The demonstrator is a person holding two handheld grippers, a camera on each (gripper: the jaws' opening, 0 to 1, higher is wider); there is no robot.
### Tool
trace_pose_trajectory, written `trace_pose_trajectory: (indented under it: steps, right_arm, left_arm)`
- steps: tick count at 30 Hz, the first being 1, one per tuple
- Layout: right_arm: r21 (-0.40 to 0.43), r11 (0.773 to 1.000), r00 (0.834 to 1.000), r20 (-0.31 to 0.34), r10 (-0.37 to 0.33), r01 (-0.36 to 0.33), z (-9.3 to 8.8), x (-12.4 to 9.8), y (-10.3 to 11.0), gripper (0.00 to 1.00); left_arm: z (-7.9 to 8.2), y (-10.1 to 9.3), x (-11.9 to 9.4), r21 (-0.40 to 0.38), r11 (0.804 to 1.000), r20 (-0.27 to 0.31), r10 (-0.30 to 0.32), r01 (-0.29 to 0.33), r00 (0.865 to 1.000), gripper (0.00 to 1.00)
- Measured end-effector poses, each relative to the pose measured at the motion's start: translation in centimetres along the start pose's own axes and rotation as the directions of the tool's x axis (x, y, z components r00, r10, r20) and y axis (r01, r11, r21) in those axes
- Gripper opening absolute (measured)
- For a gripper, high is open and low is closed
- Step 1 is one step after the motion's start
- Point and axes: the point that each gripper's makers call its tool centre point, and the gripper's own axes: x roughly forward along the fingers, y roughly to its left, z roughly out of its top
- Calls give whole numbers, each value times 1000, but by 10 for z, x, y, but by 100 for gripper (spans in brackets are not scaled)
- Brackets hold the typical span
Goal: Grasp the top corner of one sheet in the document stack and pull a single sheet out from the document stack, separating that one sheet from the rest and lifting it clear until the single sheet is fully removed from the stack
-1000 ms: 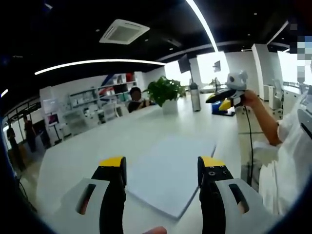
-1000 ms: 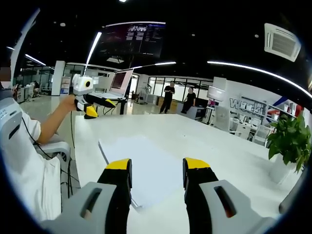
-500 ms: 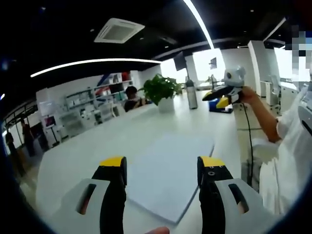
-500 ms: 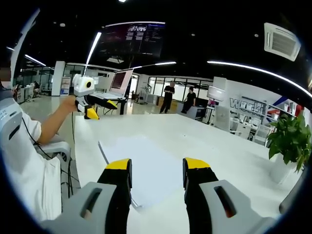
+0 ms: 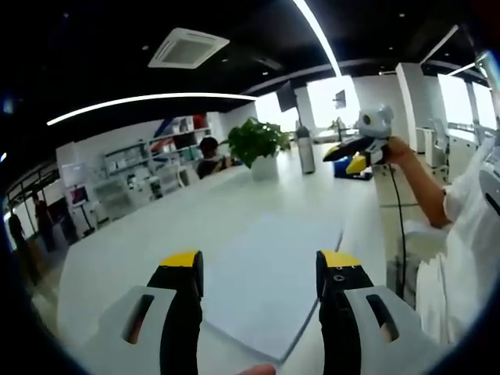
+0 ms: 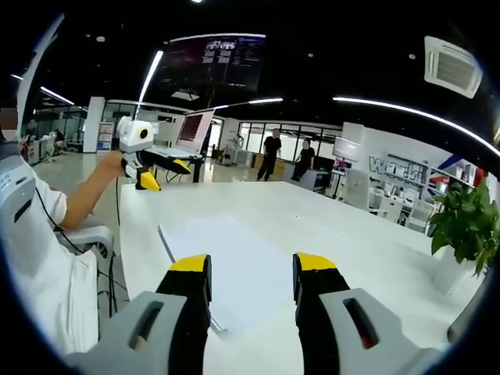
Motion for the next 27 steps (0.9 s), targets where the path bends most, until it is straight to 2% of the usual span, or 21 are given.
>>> trace_pose_trajectory:
  steps: [7, 27]
  right_arm:
    - [-3, 1000, 1000, -2, 3, -3, 0, 0, 0, 42]
    - [2, 1000, 1000, -1, 4, -4, -2, 0, 1, 42]
  left_arm:
    - [0, 1, 4, -15, 1000, -14, 1, -1, 1000, 59]
    - [-1, -9, 17, 13, 999, -48, -34, 35, 998, 58]
